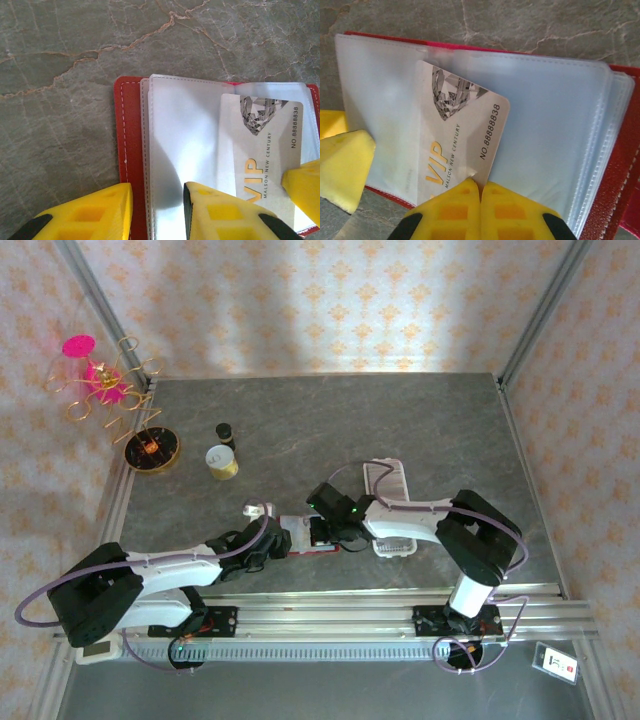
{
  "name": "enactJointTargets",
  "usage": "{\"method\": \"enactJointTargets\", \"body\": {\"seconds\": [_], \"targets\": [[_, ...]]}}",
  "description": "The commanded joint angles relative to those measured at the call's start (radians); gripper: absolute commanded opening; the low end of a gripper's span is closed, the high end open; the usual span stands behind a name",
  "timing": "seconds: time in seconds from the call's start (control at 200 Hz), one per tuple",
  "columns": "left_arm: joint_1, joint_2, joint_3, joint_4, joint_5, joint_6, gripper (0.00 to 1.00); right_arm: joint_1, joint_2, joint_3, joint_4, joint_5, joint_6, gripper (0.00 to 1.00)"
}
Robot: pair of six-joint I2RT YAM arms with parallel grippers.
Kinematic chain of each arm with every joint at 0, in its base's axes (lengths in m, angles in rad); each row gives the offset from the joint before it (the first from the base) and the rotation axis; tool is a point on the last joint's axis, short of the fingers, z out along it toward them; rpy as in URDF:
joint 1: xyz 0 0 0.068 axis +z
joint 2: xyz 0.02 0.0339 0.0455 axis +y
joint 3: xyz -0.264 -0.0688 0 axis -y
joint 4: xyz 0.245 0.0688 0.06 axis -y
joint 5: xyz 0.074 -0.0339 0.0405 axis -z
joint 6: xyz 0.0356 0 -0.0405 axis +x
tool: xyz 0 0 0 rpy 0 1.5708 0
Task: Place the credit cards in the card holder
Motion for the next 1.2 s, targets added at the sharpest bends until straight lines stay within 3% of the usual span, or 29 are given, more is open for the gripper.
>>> {"method": "enactJointTargets", "body": {"seconds": [0.0,0.706,1.196], "targets": [[-0.016,0.027,-0.030,-0.031,0.072,-0.015,0.31,-0.004,0.000,0.013,-0.081,-0.008,-0.039,0.00],[-0.017,0.030,-0.035,-0.027,0.079,-0.021,0.30,-0.005,0.048,0.029,0.049,-0.076,-0.003,0.00],[-0.016,0.011,-0.051,-0.022,0.085,-0.031,0.30,-0.004,-0.014,-0.033,0.141,0.041,0.127,0.00]]}}
